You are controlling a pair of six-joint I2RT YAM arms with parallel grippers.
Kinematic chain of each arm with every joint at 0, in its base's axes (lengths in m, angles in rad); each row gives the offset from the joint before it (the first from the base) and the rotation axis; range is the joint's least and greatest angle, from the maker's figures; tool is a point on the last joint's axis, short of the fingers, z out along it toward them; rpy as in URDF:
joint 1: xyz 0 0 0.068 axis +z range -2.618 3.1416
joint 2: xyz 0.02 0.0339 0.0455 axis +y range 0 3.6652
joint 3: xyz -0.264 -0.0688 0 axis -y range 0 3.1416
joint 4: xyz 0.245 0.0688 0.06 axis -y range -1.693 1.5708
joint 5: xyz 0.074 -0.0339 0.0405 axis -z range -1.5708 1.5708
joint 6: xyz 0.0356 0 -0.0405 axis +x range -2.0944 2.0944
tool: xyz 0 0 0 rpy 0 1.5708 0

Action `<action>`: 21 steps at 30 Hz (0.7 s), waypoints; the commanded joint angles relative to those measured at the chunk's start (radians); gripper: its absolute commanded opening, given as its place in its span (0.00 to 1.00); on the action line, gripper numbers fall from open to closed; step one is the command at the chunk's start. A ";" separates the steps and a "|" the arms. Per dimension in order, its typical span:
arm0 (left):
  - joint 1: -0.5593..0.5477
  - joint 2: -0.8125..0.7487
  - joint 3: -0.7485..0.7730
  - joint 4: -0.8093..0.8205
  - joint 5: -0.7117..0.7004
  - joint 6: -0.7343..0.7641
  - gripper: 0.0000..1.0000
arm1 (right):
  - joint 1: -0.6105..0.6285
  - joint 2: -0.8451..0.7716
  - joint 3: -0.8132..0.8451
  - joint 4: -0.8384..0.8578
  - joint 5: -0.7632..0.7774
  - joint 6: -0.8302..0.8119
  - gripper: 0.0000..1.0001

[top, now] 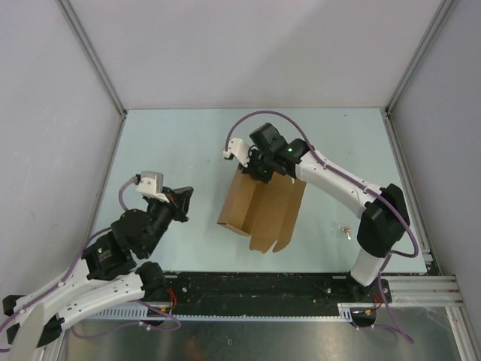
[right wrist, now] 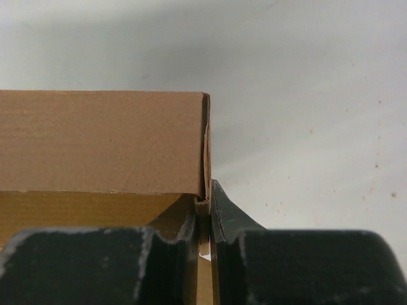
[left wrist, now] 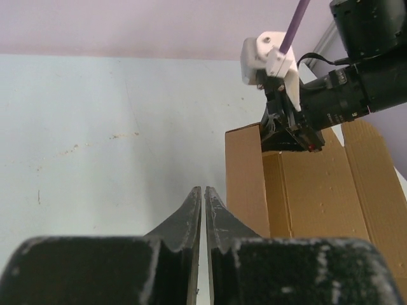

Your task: Fold the paper box

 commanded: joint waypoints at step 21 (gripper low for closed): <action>0.005 -0.038 0.173 -0.122 0.016 -0.018 0.08 | 0.185 0.187 0.087 -0.400 0.251 -0.651 0.00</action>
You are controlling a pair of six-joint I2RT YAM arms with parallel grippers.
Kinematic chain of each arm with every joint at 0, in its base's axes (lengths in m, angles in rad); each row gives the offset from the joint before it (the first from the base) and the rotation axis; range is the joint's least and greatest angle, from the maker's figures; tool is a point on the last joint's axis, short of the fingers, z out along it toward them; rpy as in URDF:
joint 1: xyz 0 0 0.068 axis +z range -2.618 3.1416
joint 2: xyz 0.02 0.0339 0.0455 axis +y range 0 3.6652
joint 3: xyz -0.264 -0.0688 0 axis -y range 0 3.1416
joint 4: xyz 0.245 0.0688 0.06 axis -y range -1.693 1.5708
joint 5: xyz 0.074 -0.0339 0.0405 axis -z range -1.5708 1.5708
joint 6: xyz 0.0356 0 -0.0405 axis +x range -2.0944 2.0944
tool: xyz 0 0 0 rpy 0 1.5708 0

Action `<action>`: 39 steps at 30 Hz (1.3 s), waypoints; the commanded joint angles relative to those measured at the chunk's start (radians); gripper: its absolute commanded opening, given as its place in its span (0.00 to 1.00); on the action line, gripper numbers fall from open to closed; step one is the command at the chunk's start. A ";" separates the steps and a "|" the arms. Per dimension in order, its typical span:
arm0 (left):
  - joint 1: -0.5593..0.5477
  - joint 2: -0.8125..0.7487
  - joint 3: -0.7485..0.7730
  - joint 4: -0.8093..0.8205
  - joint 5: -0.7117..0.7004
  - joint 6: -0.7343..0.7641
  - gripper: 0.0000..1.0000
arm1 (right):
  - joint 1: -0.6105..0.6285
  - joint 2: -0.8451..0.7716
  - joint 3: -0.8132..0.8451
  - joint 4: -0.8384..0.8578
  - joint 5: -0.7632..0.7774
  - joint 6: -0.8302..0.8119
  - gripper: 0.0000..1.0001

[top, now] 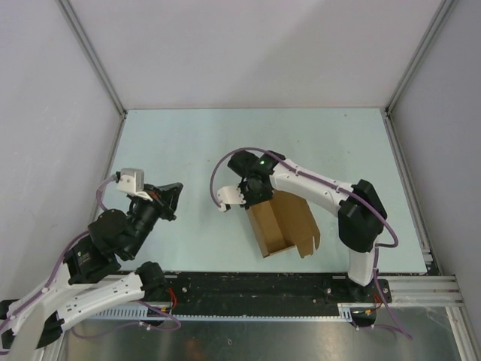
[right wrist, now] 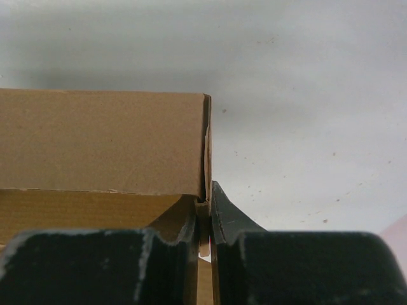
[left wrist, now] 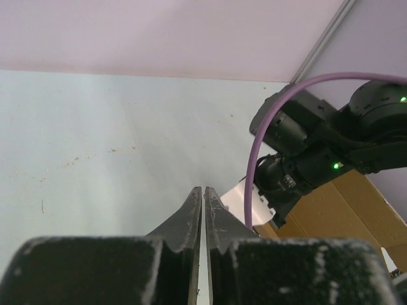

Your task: Fold the paper box

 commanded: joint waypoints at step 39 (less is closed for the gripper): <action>0.005 -0.032 0.120 -0.056 -0.001 -0.005 0.12 | 0.047 -0.260 0.114 0.356 -0.452 0.121 1.00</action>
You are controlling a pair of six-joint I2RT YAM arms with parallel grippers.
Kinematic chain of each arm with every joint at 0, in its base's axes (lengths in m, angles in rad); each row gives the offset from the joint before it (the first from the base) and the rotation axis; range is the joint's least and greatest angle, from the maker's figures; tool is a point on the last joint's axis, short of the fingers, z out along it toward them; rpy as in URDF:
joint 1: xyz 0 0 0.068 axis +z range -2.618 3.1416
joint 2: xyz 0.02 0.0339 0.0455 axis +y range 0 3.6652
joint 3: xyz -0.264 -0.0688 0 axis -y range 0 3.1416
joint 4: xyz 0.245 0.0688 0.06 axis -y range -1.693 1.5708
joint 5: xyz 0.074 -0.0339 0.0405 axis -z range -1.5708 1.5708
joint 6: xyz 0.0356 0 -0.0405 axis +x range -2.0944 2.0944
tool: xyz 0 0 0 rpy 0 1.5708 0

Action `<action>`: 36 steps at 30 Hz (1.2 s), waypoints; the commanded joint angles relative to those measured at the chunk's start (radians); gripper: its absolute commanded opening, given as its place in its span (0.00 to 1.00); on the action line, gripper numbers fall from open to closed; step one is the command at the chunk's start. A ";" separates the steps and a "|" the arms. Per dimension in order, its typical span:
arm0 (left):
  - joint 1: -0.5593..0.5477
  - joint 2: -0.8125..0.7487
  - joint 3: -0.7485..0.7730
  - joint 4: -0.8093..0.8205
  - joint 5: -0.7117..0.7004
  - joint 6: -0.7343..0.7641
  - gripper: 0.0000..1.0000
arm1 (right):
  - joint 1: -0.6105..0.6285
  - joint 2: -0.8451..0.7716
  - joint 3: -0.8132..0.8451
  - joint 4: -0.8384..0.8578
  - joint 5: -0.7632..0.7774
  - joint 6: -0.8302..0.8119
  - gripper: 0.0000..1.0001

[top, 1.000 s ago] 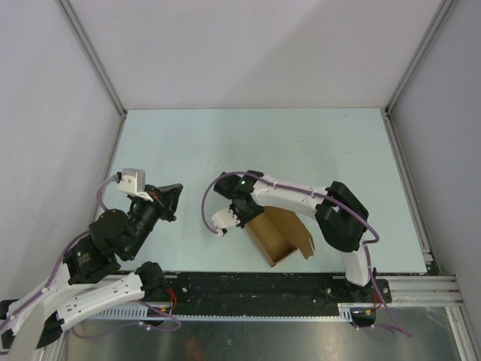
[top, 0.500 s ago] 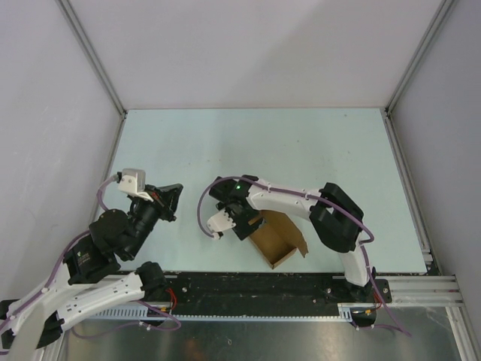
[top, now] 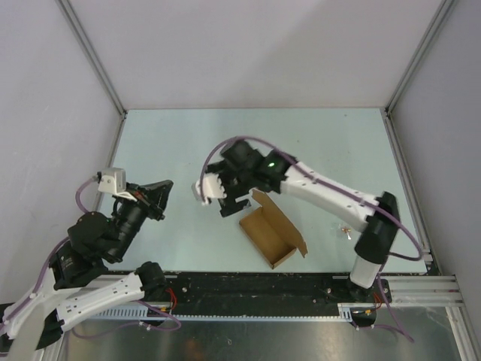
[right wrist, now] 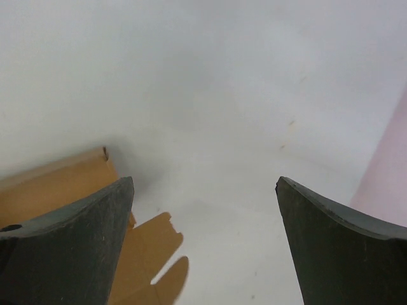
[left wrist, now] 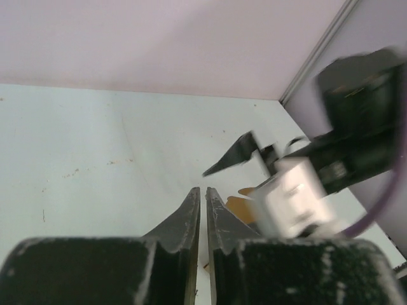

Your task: Fold the paper box

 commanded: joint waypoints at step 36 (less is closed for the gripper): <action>0.457 0.361 -0.122 0.281 0.427 -0.080 0.31 | -0.677 -0.872 -0.684 0.436 -0.026 1.452 0.95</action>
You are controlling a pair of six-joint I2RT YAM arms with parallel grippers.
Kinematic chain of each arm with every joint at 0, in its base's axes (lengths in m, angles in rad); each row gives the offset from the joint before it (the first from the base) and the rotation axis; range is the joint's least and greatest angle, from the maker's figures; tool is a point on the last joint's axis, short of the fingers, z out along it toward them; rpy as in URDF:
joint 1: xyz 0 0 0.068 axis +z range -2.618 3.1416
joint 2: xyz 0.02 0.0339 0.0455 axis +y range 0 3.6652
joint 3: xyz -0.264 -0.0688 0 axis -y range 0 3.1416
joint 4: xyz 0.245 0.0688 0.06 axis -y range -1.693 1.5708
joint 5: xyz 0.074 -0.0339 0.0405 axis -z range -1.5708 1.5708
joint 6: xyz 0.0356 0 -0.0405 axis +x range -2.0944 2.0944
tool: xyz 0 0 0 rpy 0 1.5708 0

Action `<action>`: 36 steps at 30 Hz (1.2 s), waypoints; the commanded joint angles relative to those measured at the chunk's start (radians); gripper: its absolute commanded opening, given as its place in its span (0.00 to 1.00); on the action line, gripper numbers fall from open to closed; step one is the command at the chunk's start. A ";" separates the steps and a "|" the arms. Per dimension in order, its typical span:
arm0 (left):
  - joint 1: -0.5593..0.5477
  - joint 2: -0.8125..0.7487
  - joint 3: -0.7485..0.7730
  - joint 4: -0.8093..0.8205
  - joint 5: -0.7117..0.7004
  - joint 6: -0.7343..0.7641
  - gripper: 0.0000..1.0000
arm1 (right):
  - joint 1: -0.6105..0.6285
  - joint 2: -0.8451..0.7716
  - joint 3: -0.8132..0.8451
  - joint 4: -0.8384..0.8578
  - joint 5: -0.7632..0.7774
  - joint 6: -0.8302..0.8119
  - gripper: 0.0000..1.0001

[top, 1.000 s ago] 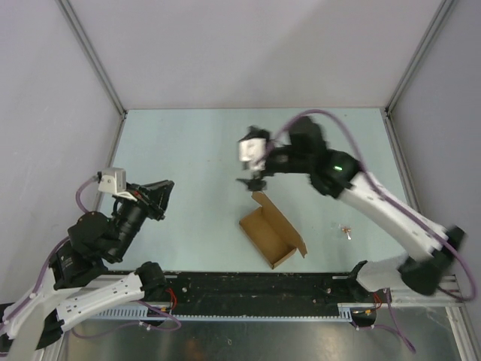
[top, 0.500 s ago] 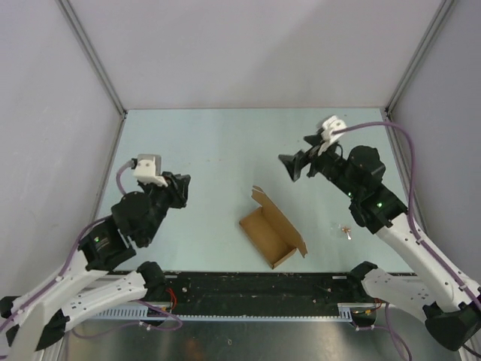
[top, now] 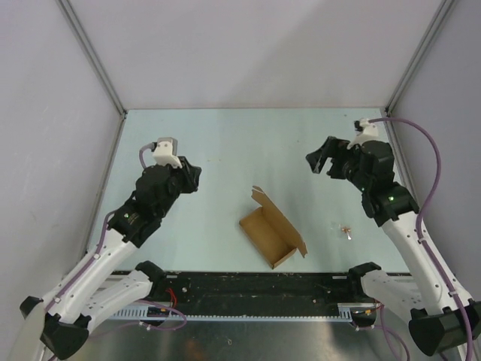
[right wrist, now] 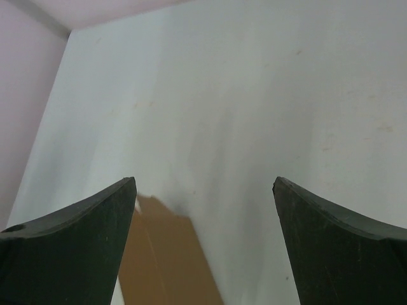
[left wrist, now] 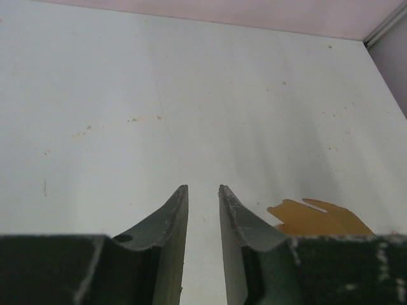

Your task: Fold the paper box

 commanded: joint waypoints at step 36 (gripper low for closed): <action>0.006 -0.054 -0.073 0.057 0.141 0.011 0.61 | 0.379 0.152 0.058 -0.085 -0.010 -0.394 0.96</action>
